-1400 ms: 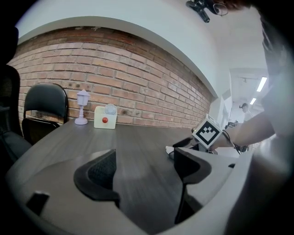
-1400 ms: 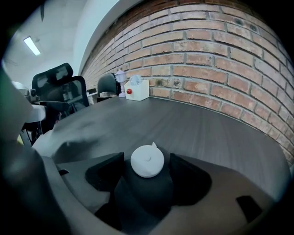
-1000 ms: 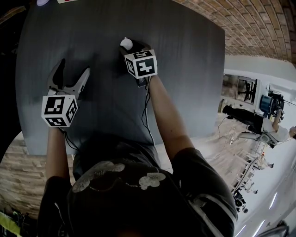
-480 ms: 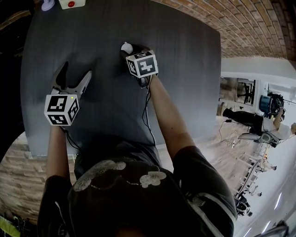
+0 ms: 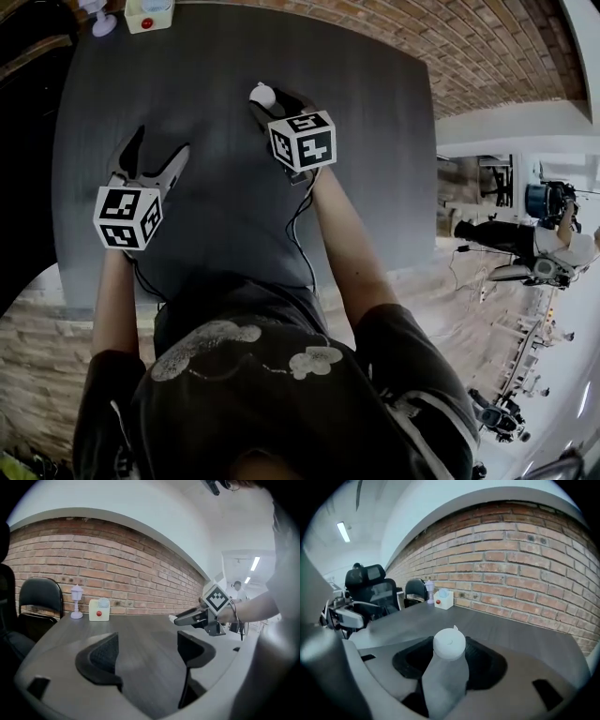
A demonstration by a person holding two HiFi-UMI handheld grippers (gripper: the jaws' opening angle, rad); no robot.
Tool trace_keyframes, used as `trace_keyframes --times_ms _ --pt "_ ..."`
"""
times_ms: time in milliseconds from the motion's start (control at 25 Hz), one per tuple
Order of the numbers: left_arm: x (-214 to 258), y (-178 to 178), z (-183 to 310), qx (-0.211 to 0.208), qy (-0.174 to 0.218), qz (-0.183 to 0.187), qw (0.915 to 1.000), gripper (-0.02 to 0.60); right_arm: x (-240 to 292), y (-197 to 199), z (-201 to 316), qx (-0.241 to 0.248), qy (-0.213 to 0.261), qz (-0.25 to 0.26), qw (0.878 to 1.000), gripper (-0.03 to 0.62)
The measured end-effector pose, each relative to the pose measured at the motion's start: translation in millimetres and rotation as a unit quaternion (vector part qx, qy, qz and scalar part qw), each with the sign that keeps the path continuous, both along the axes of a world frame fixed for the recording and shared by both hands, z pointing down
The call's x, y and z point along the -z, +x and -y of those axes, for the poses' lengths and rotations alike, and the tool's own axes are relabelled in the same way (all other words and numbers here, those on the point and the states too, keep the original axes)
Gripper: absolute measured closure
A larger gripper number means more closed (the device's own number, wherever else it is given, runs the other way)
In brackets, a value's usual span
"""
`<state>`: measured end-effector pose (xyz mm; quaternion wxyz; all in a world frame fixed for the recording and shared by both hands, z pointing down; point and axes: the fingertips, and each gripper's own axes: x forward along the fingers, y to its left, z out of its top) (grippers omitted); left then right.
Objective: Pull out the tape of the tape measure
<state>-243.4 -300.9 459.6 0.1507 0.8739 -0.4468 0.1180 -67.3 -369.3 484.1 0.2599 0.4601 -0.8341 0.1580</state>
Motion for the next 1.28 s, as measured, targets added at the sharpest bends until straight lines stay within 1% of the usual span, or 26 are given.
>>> trace_keyframes --times_ms 160,320,440,560,640,720,800,920,1040,1120,1200,1280 --pt "18.5 12.9 -17.6 -0.006 0.019 0.008 0.9998 0.195 35.4 7.7 -25.5 0.004 0.030 0.025 0.999 0.362" --pt "39.3 33.6 -32.2 -0.031 0.048 0.021 0.9982 0.195 53.9 10.7 -51.2 0.054 0.021 0.041 0.997 0.362" --pt "51.7 48.6 -41.8 -0.044 0.055 0.036 0.9968 0.195 65.7 16.4 -70.1 0.097 0.025 0.023 0.995 0.362" --pt "61.9 63.2 -49.5 -0.053 0.065 0.051 0.9952 0.195 74.8 18.5 -91.3 0.159 0.039 -0.015 0.986 0.362" --pt "69.3 77.7 -56.4 -0.072 0.076 0.064 0.9925 0.199 82.4 19.0 -106.7 0.204 0.051 -0.037 0.977 0.362" --pt "77.1 94.2 -64.3 -0.096 0.092 0.073 0.9885 0.222 89.6 21.2 -121.4 0.243 0.064 -0.060 0.966 0.362" --pt "83.5 108.5 -72.0 -0.112 0.106 0.074 0.9852 0.236 94.8 23.9 -135.7 0.275 0.073 -0.079 0.956 0.362" --pt "91.8 128.2 -82.9 -0.136 0.123 0.067 0.9807 0.238 101.0 28.2 -157.0 0.320 0.081 -0.091 0.940 0.362" --pt "99.3 153.8 -100.0 -0.185 0.148 0.059 0.9698 0.246 106.4 29.8 -181.7 0.378 0.090 -0.096 0.916 0.361" --pt "100.5 168.2 -112.1 -0.210 0.158 0.057 0.9631 0.277 106.9 29.9 -196.8 0.413 0.098 -0.105 0.899 0.362" --pt "100.2 175.3 -118.7 -0.217 0.162 0.054 0.9611 0.316 105.6 29.5 -207.0 0.437 0.104 -0.119 0.885 0.362" --pt "97.8 178.6 -121.5 -0.216 0.158 0.055 0.9619 0.319 104.9 29.5 -212.9 0.452 0.106 -0.126 0.877 0.361"
